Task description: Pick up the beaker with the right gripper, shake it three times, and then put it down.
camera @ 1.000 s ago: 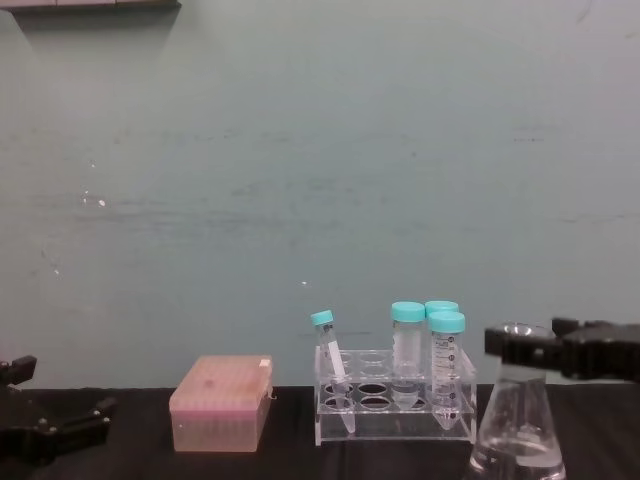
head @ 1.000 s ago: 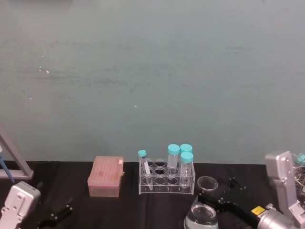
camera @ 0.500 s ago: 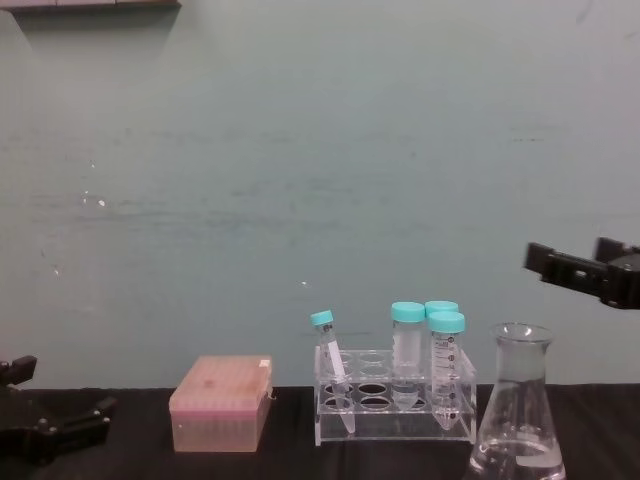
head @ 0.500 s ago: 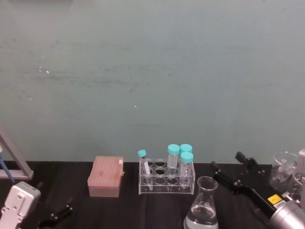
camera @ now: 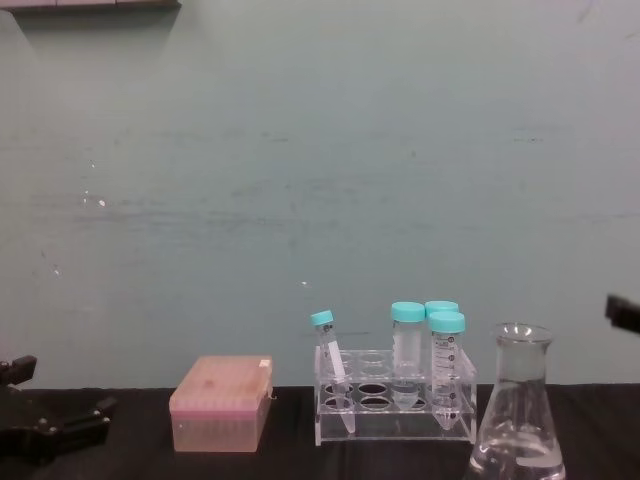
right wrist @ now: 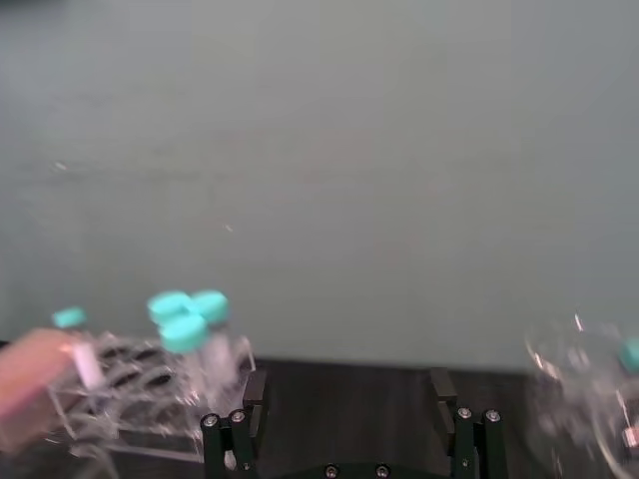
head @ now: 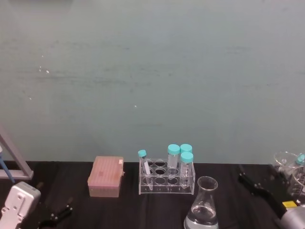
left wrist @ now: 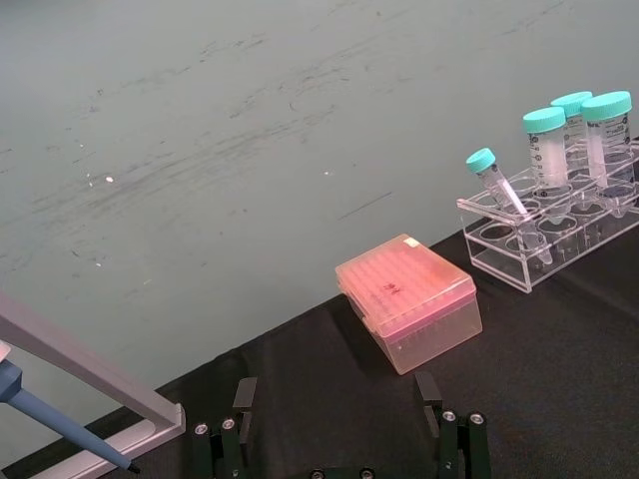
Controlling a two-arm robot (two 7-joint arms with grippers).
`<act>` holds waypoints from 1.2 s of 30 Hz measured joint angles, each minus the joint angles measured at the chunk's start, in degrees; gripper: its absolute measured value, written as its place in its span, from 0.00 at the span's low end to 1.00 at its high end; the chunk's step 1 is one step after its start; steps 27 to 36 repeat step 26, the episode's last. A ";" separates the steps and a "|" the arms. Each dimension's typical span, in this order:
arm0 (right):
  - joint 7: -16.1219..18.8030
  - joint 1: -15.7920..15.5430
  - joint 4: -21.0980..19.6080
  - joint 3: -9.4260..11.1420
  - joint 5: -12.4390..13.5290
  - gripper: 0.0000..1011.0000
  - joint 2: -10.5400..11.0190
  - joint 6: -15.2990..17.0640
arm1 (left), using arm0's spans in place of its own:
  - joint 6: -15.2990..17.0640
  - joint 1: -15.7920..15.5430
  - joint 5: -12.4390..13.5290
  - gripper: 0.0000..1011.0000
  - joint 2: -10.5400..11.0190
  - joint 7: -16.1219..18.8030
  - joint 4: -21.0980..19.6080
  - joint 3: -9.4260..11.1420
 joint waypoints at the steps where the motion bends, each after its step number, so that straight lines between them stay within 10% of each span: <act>1: -0.36 0.00 0.21 0.20 0.19 0.99 -0.24 0.96 | 0.00 0.00 0.00 0.99 0.00 0.00 0.00 0.00; 7: -1.81 0.25 1.42 1.43 1.17 0.99 -1.69 6.07 | 0.00 0.00 0.00 0.99 0.00 0.00 0.00 0.00; 36: -1.70 0.20 1.15 1.12 0.93 0.99 -1.40 4.83 | 0.00 0.00 0.00 0.99 0.00 0.00 0.00 0.00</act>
